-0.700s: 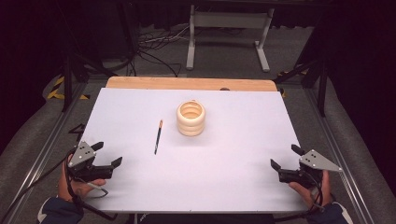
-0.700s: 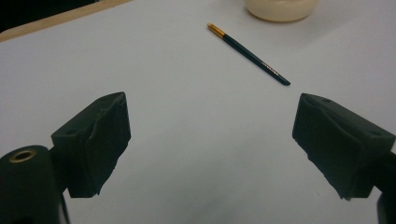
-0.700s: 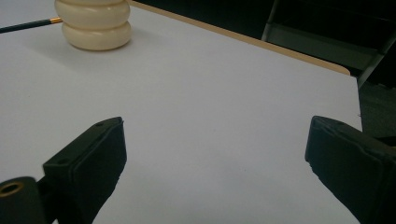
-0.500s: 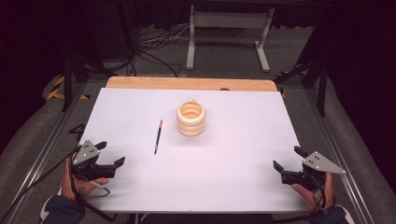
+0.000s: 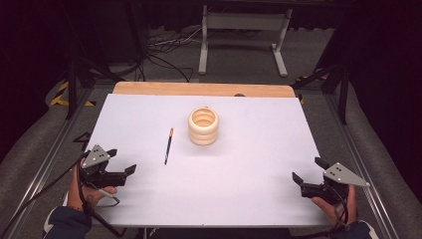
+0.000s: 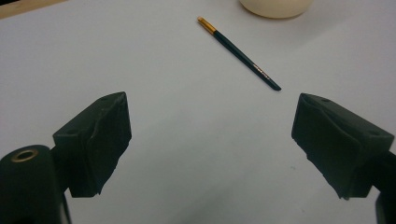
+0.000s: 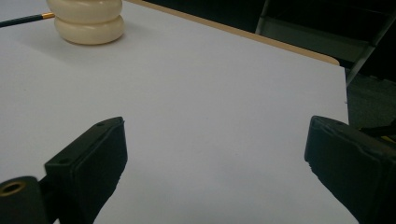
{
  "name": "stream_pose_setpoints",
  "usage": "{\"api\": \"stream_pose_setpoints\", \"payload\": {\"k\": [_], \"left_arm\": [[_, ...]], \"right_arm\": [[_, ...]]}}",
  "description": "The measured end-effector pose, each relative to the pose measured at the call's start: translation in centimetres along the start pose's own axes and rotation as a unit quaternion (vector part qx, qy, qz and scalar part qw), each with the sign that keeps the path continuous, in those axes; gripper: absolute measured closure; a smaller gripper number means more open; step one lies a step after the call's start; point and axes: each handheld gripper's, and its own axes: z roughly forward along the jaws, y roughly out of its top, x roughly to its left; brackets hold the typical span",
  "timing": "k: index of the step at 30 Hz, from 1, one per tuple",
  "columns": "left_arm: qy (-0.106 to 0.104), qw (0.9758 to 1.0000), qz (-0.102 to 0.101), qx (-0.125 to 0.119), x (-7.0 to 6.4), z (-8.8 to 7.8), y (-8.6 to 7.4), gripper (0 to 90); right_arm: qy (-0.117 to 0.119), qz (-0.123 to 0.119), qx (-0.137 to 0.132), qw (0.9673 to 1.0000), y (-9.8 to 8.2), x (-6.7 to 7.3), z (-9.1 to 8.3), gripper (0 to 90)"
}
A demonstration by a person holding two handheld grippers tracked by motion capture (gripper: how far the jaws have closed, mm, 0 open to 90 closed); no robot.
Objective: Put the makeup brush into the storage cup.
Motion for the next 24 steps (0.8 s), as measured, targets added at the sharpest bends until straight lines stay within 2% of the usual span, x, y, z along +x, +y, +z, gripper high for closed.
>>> {"api": "stream_pose_setpoints", "payload": {"k": [4,12,14,20,24], "left_arm": [[0.000,1.0000,0.000,0.004,-0.1,0.0,0.8,13.3],[0.011,0.9993,-0.002,0.035,0.0,0.4,1.7,13.3],[0.006,0.9993,-0.005,0.038,-0.1,0.5,2.0,13.3],[0.018,0.9985,0.000,0.052,-0.4,1.0,3.3,13.1],[0.010,0.9985,0.002,0.054,-0.6,1.6,3.9,11.8]], "right_arm": [[0.003,-0.001,0.002,1.0000,0.1,0.0,0.3,6.2],[0.010,-0.006,0.005,0.9999,0.3,0.2,0.8,6.5],[0.012,-0.007,0.005,0.9999,0.3,0.2,0.9,6.5],[0.016,-0.010,0.006,0.9998,0.4,0.2,1.2,6.5],[0.016,-0.011,0.007,0.9998,0.5,0.2,1.2,6.5]]}}
